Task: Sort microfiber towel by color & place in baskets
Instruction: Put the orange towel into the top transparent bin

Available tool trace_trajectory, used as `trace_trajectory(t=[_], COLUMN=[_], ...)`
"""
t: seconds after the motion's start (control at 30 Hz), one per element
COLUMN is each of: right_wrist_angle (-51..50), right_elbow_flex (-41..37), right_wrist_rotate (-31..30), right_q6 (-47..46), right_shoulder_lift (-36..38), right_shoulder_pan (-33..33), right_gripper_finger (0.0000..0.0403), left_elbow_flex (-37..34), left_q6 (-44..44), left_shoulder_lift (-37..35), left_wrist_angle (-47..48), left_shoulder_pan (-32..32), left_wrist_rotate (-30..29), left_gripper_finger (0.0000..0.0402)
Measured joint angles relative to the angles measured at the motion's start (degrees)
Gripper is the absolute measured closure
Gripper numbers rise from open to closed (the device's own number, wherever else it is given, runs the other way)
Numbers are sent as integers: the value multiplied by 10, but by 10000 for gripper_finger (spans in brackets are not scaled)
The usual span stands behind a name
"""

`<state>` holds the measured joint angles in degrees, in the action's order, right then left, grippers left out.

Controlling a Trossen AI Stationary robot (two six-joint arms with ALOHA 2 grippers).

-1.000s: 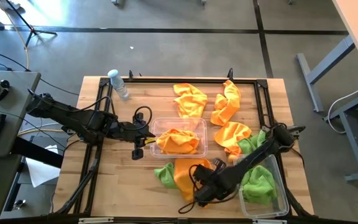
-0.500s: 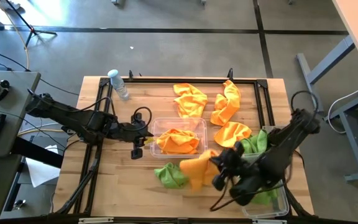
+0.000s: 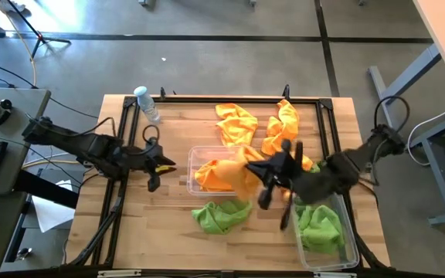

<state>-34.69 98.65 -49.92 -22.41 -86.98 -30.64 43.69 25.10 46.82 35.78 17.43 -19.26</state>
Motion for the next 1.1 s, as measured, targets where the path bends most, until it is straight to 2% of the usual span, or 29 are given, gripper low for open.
trace_trajectory(t=[0.13,0.27,0.4,0.63,0.73,0.83,0.93,1.0,1.1], right_wrist_angle=[96,123,86,-119,-173,-164,-113,-74,-60], right_elbow_flex=[0,0,0,-1,-2,-2,-2,-2,-2], right_wrist_rotate=[71,119,146,144,145,147,158,191,247], right_q6=[96,118,83,-66,-118,-123,-97,-74,-86], right_shoulder_lift=[-7,-13,-30,-66,-72,-77,-90,-103,-129], right_shoulder_pan=[63,111,133,134,134,138,146,156,176], right_gripper_finger=[403,403,403,403,403,403,403,403,403], left_elbow_flex=[-2,-3,-3,-3,-3,-3,-3,-3,-3], left_q6=[3,4,4,4,4,4,3,3,3], left_shoulder_lift=[-29,-44,-47,-46,-46,-46,-46,-46,-46], left_wrist_angle=[2,2,2,4,4,4,4,4,3], left_shoulder_pan=[0,0,0,0,0,0,0,0,0], left_wrist_rotate=[-9,-9,-9,-9,-9,-9,-10,-14,-16], left_gripper_finger=[326,326,326,326,326,326,326,326,326])
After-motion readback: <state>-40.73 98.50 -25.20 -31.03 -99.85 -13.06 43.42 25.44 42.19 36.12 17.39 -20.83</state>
